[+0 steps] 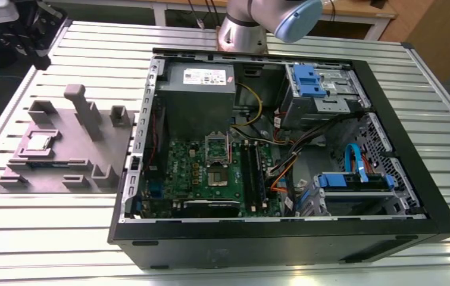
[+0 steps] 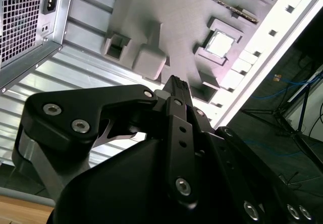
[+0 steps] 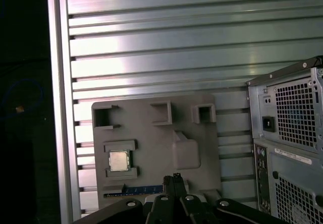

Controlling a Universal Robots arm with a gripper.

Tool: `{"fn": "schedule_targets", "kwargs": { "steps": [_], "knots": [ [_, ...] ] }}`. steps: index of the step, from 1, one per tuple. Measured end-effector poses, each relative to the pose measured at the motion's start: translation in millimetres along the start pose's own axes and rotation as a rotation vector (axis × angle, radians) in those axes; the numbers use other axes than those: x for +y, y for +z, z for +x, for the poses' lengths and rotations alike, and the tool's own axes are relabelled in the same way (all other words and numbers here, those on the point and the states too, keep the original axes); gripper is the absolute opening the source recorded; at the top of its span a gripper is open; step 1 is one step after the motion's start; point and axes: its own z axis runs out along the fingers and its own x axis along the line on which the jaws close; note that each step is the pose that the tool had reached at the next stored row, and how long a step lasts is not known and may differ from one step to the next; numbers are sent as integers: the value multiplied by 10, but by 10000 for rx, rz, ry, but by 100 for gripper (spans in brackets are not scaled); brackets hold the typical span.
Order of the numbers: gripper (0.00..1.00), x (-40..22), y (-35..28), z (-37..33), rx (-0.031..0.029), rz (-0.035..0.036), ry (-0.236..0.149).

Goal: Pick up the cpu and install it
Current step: 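Reach for the cpu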

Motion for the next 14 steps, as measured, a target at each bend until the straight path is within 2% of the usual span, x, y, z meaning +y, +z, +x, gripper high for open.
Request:
{"fn": "schedule_targets", "kwargs": {
  "steps": [14],
  "knots": [
    [10,-5,2,56,0,0,0]
  ]
}}
